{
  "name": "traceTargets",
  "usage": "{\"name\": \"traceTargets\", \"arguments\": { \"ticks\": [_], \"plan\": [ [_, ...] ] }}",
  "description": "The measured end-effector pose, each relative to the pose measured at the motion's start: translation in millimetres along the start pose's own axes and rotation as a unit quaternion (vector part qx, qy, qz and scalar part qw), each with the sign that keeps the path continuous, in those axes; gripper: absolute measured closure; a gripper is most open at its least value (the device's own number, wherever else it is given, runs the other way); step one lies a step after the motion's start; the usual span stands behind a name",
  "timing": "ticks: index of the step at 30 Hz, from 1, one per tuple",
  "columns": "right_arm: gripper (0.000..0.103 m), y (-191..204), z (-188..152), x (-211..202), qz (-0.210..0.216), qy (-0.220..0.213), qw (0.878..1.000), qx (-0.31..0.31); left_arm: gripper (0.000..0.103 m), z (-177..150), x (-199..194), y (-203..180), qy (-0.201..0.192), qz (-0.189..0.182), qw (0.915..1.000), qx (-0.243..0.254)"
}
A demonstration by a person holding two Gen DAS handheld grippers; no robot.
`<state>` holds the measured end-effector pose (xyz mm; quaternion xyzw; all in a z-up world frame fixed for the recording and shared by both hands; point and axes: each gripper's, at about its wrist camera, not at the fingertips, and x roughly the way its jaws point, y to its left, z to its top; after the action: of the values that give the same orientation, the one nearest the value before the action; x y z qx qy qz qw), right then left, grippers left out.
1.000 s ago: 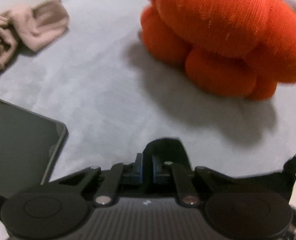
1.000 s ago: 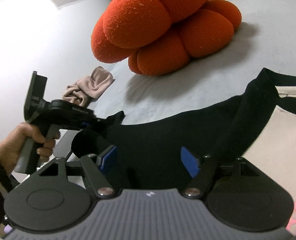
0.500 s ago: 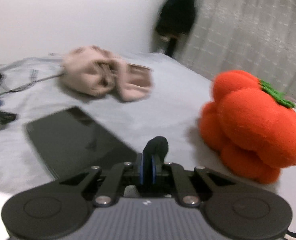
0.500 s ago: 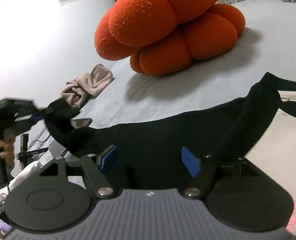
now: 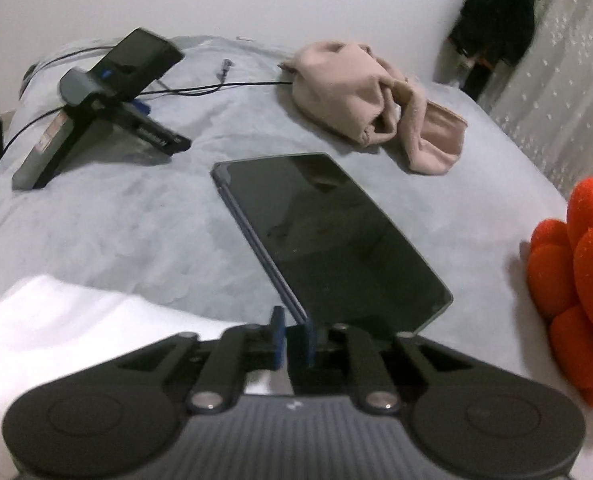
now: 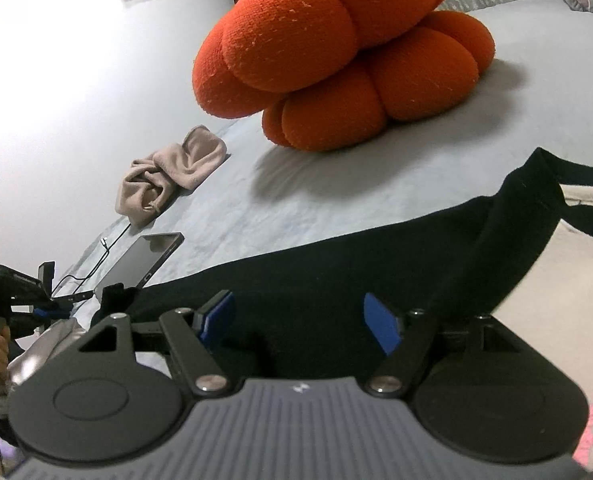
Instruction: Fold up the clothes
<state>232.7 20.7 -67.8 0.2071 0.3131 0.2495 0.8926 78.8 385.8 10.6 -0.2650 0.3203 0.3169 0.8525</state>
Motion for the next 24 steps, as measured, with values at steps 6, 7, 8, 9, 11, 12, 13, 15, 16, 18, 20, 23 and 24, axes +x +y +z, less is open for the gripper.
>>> {"name": "traceTargets", "arguments": {
  "ticks": [6,7,8,9,11,12,13,15,16,18,20,23,24],
  "plan": [
    [0.028,0,0,0,0.001,0.000,1.000,0.001,0.047,7,21,-30,0.030,-0.004,0.9915,0.127],
    [0.028,0,0,0,0.001,0.000,1.000,0.001,0.047,7,27,-34,0.042,-0.002,0.9885,0.145],
    [0.028,0,0,0,0.001,0.000,1.000,0.001,0.047,8,33,-37,0.051,0.004,0.9862,0.157],
    [0.028,0,0,0,0.002,0.000,1.000,0.001,0.047,8,37,-39,0.057,0.010,0.9843,0.167],
    [0.028,1,0,0,0.001,0.000,1.000,0.000,0.047,8,46,-42,0.075,0.019,0.9797,0.184],
    [0.028,1,0,0,0.002,-0.001,1.000,0.000,0.047,8,50,-43,0.090,0.020,0.9770,0.192],
    [0.028,1,0,0,0.002,-0.001,1.000,0.000,0.047,7,54,-43,0.102,0.019,0.9747,0.198],
    [0.028,0,0,0,0.002,-0.001,1.000,0.000,0.048,7,58,-43,0.117,0.015,0.9717,0.205],
    [0.028,0,0,0,0.002,-0.001,1.000,0.000,0.052,7,57,-43,0.119,0.013,0.9713,0.205],
    [0.028,0,-1,0,0.002,-0.001,1.000,0.000,0.094,9,54,-41,0.128,-0.004,0.9724,0.195],
    [0.028,0,-1,0,0.002,-0.002,1.000,0.000,0.096,10,47,-40,0.109,-0.003,0.9774,0.181],
    [0.028,1,-1,0,0.002,-0.003,1.000,0.002,0.096,9,25,-36,0.011,0.026,0.9857,0.166],
    [0.028,1,-1,0,0.002,-0.004,1.000,0.003,0.095,9,22,-34,-0.005,0.035,0.9871,0.156]
  ]
}}
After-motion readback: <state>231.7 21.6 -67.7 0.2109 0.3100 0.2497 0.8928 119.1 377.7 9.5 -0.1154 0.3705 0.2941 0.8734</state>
